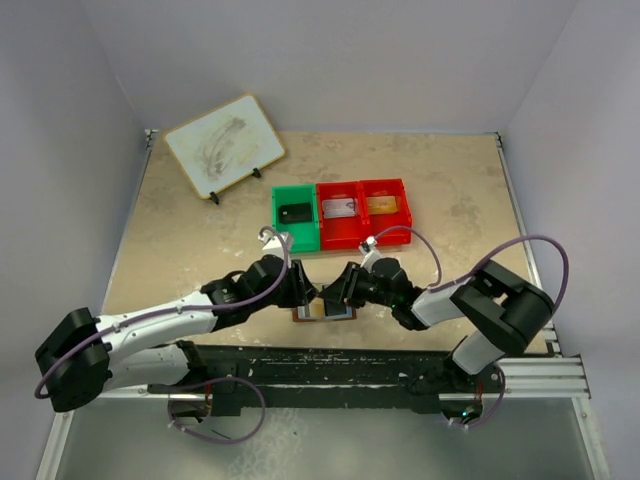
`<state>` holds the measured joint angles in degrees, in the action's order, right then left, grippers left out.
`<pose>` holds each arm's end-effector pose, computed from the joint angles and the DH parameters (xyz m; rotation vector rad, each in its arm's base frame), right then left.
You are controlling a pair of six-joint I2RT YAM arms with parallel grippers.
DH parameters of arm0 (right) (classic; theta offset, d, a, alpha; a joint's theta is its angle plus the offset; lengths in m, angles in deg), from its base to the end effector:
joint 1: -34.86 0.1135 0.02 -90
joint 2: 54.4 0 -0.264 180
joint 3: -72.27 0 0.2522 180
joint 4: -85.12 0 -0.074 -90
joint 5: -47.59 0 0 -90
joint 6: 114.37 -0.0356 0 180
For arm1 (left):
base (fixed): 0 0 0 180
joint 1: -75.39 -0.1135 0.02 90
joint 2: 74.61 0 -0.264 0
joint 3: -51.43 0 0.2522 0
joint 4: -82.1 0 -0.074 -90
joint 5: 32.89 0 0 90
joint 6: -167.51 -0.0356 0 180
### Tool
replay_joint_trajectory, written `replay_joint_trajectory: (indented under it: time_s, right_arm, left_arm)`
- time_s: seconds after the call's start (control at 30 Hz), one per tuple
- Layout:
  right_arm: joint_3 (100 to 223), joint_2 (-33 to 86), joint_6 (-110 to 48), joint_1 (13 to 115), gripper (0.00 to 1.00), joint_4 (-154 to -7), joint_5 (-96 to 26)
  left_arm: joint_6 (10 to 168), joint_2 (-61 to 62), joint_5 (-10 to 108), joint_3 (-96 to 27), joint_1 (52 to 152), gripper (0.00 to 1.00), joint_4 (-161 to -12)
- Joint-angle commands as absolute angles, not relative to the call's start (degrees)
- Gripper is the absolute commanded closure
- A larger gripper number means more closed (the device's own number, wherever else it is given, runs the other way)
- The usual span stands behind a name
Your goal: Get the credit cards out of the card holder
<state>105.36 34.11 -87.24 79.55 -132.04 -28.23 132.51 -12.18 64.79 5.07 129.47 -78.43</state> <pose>0.1782 0.1886 0.1358 0.1505 2.1786 1.4286 0.1382 -0.1827 0.2142 -0.0996 2.3387 -0.8895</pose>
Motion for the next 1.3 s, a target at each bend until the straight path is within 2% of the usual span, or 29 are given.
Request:
replay_joint_trajectory:
  time_s: [0.0,0.17,0.47,0.77,1.03,1.27]
  right_arm:
    - [103.45,37.69,-89.43,79.95,0.64,-141.62,-27.98]
    - [101.24,40.95,-90.81,79.99,0.67,-146.02,-27.48]
    - [102.20,42.14,-89.95,80.21,0.67,-144.04,-27.79]
    - [105.08,38.15,-86.91,80.99,0.67,-132.84,-30.07]
    - [107.51,31.44,-86.59,82.41,0.66,-118.66,-38.22]
    - [107.41,28.68,-86.29,82.50,0.66,-116.70,-39.66]
  left_arm:
    - [133.31,-9.03,66.77,7.54,130.18,0.62,-79.61]
    - [134.63,-5.96,68.01,10.06,131.41,0.68,-81.47]
    - [134.78,-3.73,68.65,13.19,132.25,0.72,-83.17]
    - [135.07,-5.92,73.30,15.51,132.60,0.83,-79.97]
    - [134.18,-10.00,73.81,15.10,132.56,0.83,-77.64]
    - [132.14,-16.32,72.79,7.57,132.63,0.73,-76.02]
